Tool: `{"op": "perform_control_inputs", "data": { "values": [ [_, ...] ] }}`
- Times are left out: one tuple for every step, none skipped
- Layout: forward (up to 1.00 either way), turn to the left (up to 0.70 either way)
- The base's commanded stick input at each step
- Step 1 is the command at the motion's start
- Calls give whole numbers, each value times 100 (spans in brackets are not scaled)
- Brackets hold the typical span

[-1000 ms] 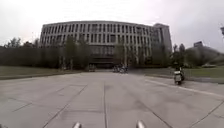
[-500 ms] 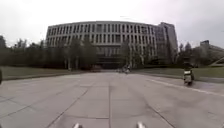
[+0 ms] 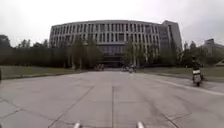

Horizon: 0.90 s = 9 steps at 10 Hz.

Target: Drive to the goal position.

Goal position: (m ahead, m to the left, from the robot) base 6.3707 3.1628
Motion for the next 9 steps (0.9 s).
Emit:
{"op": "perform_control_inputs", "data": {
  "values": [
    [50, 0],
    [50, 0],
    [50, 0],
    [50, 0],
    [50, 0],
    [50, 0],
    [50, 0],
    [50, 0],
    [50, 0]
  ]
}}
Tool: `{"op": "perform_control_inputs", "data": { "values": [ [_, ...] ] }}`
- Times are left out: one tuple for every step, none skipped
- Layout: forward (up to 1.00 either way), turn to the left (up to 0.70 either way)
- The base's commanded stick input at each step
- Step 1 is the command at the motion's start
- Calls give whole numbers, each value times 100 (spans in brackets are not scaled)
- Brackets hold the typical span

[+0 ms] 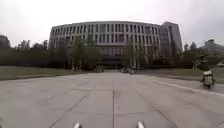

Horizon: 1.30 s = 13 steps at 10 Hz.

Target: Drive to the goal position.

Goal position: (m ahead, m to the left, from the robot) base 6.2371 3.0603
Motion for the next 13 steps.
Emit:
{"op": "perform_control_inputs", "data": {
  "values": [
    [50, 0],
    [50, 0],
    [50, 0],
    [50, 0],
    [50, 0],
    [50, 0],
    [50, 0],
    [50, 0],
    [50, 0],
    [50, 0],
    [50, 0],
    [50, 0],
    [50, 0]
  ]
}}
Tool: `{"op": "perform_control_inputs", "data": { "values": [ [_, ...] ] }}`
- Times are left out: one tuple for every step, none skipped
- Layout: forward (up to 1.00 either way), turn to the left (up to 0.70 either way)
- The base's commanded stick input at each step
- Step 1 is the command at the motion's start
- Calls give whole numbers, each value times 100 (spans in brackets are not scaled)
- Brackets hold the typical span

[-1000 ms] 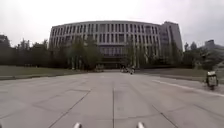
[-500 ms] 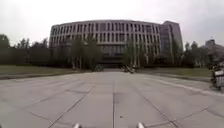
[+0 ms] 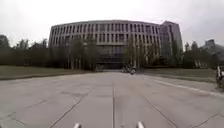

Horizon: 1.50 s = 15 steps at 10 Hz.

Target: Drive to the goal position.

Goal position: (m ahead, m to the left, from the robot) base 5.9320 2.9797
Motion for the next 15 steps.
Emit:
{"op": "perform_control_inputs", "data": {
  "values": [
    [50, 0],
    [50, 0],
    [50, 0],
    [50, 0],
    [50, 0],
    [50, 0],
    [50, 0],
    [50, 0],
    [50, 0],
    [50, 0],
    [50, 0],
    [50, 0],
    [50, 0],
    [50, 0],
    [50, 1]
  ]
}}
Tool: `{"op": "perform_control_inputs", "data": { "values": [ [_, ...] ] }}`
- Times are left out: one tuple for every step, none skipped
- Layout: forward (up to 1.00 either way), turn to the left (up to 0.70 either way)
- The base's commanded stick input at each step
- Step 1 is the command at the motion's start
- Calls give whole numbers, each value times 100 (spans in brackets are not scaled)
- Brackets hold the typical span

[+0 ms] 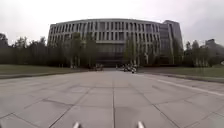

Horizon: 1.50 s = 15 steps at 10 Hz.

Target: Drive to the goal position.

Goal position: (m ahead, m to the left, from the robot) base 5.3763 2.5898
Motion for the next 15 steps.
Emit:
{"op": "perform_control_inputs", "data": {
  "values": [
    [50, 6],
    [50, 10],
    [50, 10],
    [50, 2],
    [50, 0],
    [50, 0],
    [50, 0],
    [50, 0],
    [50, 0],
    [50, 0],
    [50, 0],
    [50, 0],
    [50, 0],
    [50, 0],
    [50, 0]
  ]
}}
